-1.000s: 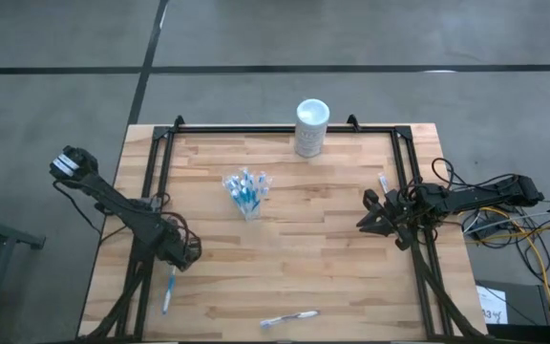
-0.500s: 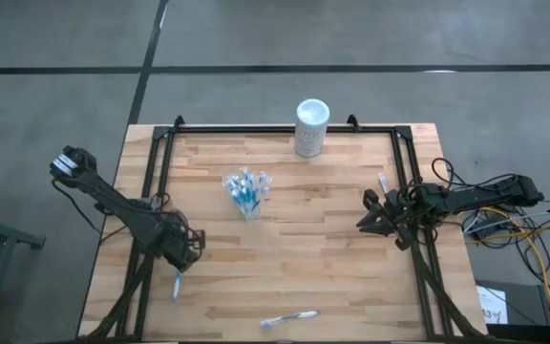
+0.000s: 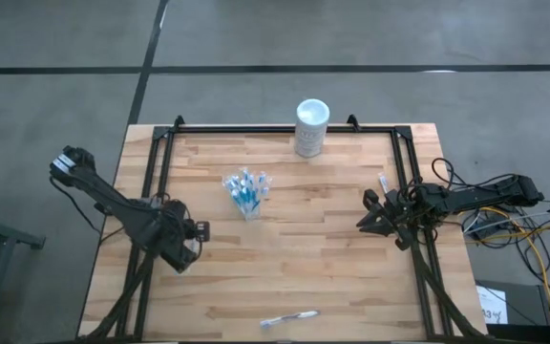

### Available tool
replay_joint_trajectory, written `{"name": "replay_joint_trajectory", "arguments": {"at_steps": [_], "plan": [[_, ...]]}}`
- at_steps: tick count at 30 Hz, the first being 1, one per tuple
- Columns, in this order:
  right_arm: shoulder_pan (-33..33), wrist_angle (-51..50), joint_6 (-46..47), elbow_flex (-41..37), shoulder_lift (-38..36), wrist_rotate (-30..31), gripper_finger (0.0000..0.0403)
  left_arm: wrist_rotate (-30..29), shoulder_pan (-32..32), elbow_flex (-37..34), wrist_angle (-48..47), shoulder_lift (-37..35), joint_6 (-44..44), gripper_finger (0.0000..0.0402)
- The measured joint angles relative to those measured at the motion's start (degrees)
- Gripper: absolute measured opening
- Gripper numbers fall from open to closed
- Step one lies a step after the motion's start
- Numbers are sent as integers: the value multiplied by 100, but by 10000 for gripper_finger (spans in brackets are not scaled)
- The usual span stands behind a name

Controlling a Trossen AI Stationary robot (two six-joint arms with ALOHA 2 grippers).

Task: Pick & Place toothbrushing station
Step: Put the blue toothbrush into the transparent organizer

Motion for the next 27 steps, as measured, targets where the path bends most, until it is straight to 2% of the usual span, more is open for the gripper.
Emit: {"name": "replay_joint_trajectory", "arguments": {"at_steps": [9, 18, 22, 27], "plan": [[-2, 2, 2, -2, 0, 0, 68, -1804, 22, 620, -472, -2, 713, 12], [-2, 2, 2, -2, 0, 0, 68, -4138, 82, 921, -423, -2, 1547, 12], [0, 1, 1, -2, 0, 1, 68, -4897, 149, 926, -48, 0, 2228, 12], [-1, 0, 0, 0, -2, 1, 68, -5727, 226, 884, 1064, 0, 3531, 12]]}}
